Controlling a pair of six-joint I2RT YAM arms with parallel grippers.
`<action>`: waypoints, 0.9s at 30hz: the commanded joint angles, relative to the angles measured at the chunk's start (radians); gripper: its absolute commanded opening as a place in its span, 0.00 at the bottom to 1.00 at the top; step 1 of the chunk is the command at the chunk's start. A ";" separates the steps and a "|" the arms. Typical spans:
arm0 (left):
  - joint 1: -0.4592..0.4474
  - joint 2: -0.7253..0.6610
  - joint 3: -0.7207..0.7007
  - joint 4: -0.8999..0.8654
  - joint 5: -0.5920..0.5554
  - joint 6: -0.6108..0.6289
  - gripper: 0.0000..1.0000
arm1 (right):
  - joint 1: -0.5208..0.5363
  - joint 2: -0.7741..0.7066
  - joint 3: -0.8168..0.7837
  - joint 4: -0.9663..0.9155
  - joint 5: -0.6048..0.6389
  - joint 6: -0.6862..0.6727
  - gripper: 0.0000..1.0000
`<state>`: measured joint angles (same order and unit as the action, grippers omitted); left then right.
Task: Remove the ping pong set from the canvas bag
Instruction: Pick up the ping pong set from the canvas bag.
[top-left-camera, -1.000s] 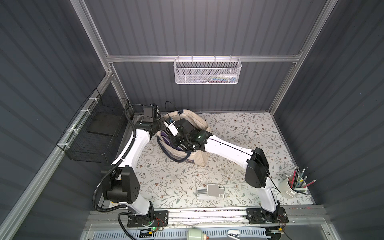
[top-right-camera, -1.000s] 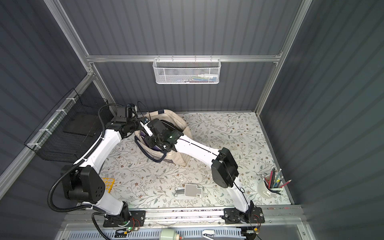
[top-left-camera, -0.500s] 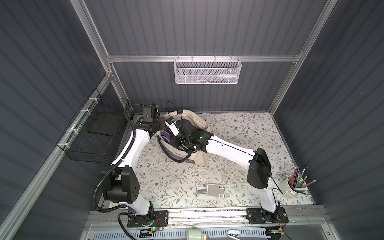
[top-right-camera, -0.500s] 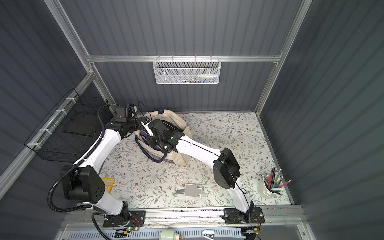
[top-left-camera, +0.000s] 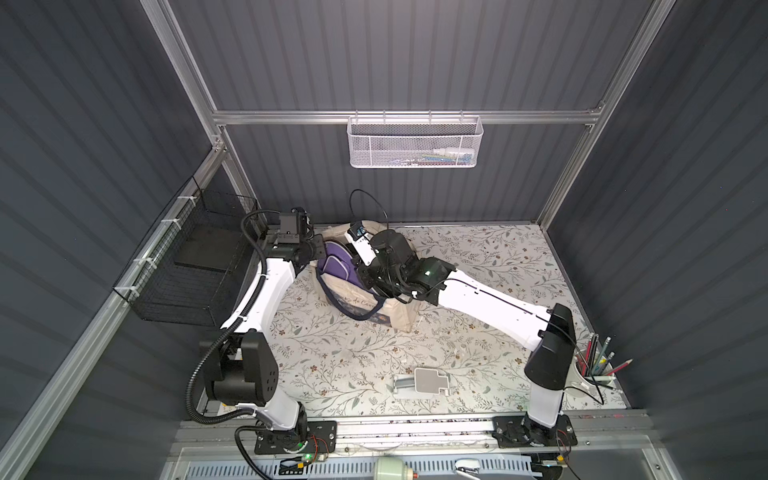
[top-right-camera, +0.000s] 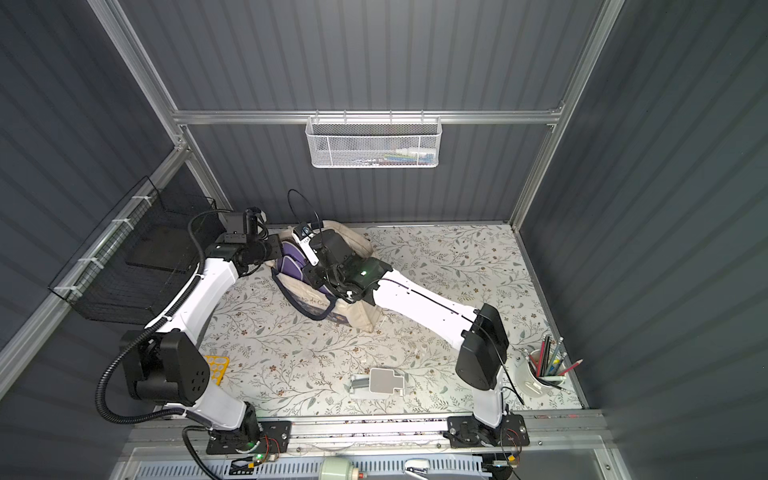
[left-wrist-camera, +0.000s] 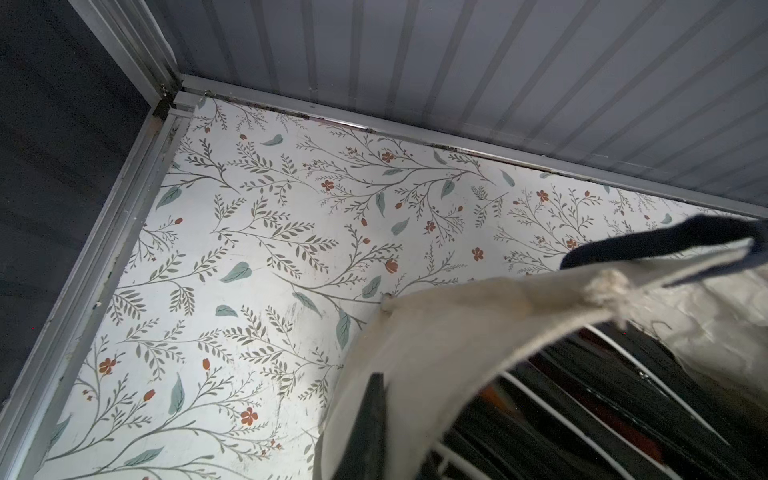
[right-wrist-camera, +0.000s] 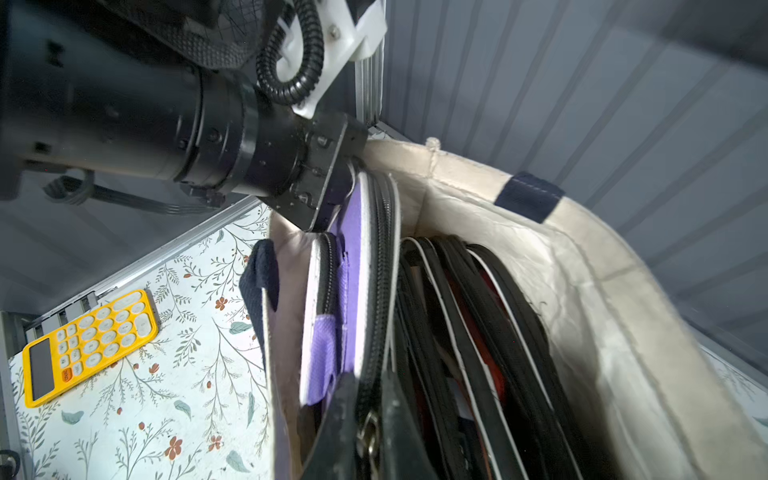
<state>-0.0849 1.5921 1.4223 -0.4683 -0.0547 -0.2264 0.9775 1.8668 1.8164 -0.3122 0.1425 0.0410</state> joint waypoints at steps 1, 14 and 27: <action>0.040 0.005 0.006 0.003 -0.051 -0.011 0.00 | -0.008 -0.044 -0.015 0.045 0.032 -0.007 0.00; 0.065 -0.023 -0.050 0.025 -0.081 -0.026 0.00 | -0.099 -0.109 -0.109 0.066 0.020 0.079 0.00; 0.066 -0.017 -0.065 0.044 -0.058 -0.034 0.00 | -0.160 -0.158 -0.097 0.103 -0.037 0.112 0.00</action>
<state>-0.0551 1.5875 1.3750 -0.4232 -0.0586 -0.2573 0.8227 1.7596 1.6657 -0.2321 0.1062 0.1562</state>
